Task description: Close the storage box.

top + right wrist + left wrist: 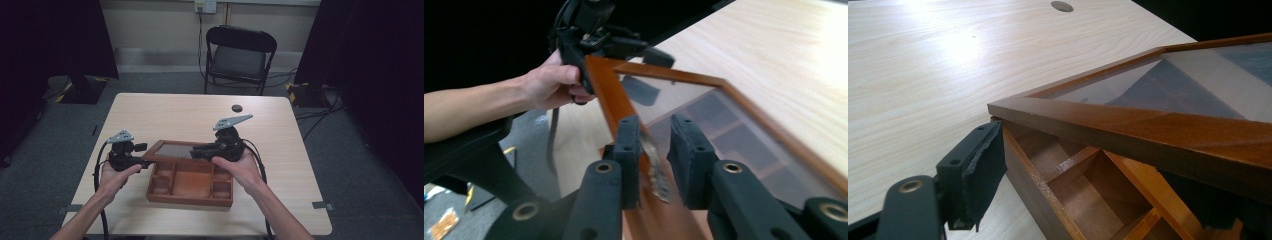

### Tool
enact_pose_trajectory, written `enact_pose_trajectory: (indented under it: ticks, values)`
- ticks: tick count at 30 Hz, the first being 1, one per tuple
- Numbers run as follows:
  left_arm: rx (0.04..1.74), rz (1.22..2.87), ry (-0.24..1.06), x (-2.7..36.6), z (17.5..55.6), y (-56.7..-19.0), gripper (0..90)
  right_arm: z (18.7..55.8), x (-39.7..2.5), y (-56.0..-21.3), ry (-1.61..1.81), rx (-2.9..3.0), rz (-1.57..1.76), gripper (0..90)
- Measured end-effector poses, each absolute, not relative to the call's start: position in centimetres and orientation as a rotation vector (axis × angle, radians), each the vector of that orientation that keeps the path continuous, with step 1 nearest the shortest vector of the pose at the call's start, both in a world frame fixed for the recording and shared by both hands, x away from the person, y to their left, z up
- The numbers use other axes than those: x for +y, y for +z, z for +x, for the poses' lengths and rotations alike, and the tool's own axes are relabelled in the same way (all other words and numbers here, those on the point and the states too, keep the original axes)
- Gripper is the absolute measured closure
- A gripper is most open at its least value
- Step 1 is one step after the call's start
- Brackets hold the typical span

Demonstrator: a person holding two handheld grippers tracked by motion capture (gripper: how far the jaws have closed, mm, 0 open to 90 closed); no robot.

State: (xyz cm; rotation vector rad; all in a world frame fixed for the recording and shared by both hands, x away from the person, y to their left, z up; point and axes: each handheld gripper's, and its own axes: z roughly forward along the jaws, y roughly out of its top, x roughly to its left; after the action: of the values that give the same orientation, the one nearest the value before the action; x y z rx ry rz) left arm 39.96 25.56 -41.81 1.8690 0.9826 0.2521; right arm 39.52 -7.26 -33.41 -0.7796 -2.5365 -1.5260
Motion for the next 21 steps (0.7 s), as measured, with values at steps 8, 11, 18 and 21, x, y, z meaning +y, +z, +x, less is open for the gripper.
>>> enact_pose_trajectory:
  ticks: [8,11,18,21]
  values:
    - [0.964,1.889,0.235,25.4,39.8,-42.0,19.6,39.9,-6.9,-34.2,-1.495,-2.482,-0.803,80.0]
    - [0.947,1.922,0.258,25.1,39.8,-42.1,19.9,40.0,-6.9,-34.7,-1.47,-2.486,-0.804,78.4]
    - [0.922,1.958,0.237,24.4,39.8,-42.5,19.9,39.7,-6.6,-34.8,-1.449,-2.517,-0.768,81.8]
    - [0.928,1.953,0.22,24.3,39.8,-42.6,19.1,39.6,-6.6,-34.7,-1.447,-2.542,-0.757,82.0]
